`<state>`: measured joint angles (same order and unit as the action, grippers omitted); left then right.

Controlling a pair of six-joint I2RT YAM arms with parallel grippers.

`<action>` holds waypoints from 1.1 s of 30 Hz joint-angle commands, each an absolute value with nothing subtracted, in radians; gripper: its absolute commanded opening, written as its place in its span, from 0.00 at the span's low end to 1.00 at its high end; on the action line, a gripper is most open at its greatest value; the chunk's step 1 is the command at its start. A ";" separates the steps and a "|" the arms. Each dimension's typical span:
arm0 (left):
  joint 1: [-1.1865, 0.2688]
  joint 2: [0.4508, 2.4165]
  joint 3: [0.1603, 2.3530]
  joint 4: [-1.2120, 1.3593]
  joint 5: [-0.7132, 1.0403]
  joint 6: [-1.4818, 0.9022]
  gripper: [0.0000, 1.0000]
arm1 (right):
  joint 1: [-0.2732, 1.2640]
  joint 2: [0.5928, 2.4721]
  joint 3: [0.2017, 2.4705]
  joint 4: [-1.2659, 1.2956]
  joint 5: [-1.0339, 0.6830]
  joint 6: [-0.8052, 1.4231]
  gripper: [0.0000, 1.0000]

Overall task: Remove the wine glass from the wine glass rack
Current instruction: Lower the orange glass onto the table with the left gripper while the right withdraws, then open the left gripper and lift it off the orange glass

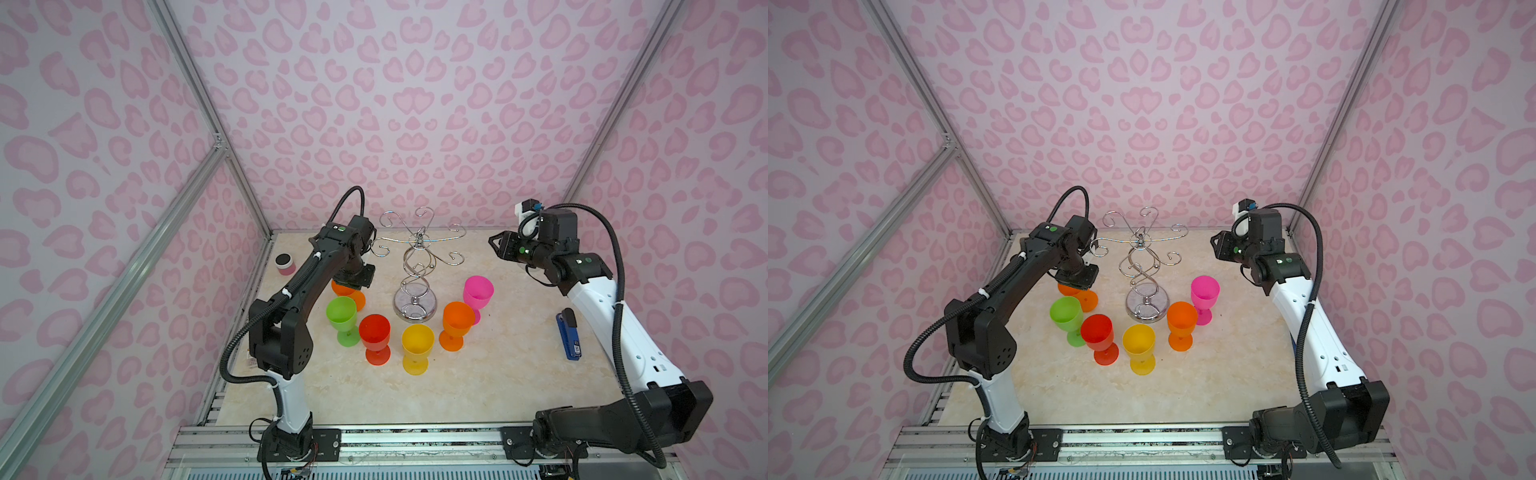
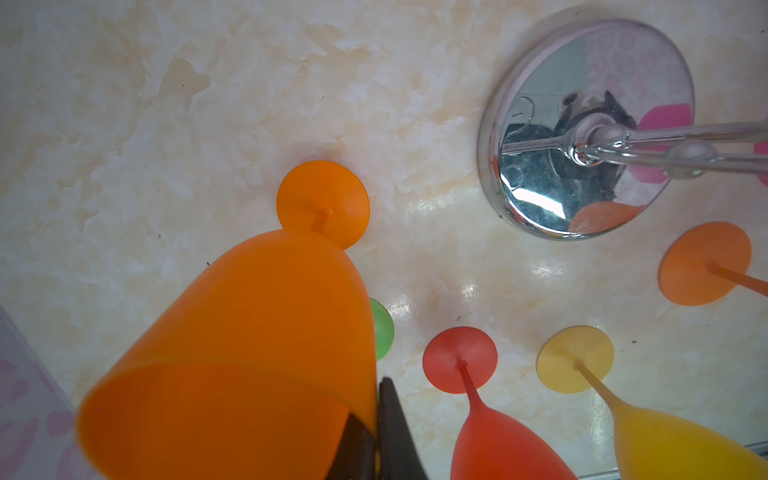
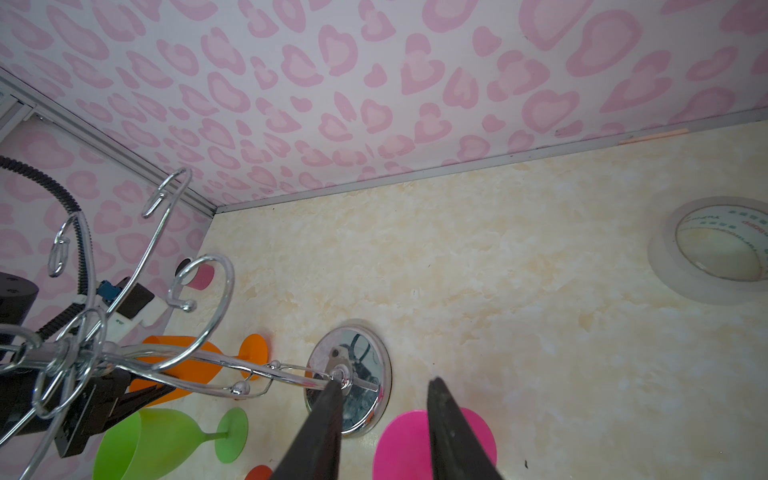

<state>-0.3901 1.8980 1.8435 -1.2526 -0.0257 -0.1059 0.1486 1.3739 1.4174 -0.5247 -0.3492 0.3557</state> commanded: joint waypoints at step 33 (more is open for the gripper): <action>-0.370 1.426 1.827 -1.206 -0.236 -0.213 0.68 | 0.069 1.327 1.357 -0.486 -0.353 0.363 0.36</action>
<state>-0.3840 1.4940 1.8668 -1.2320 -0.1310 -0.1726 0.0868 1.3403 1.3762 -0.5171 -0.3592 0.3561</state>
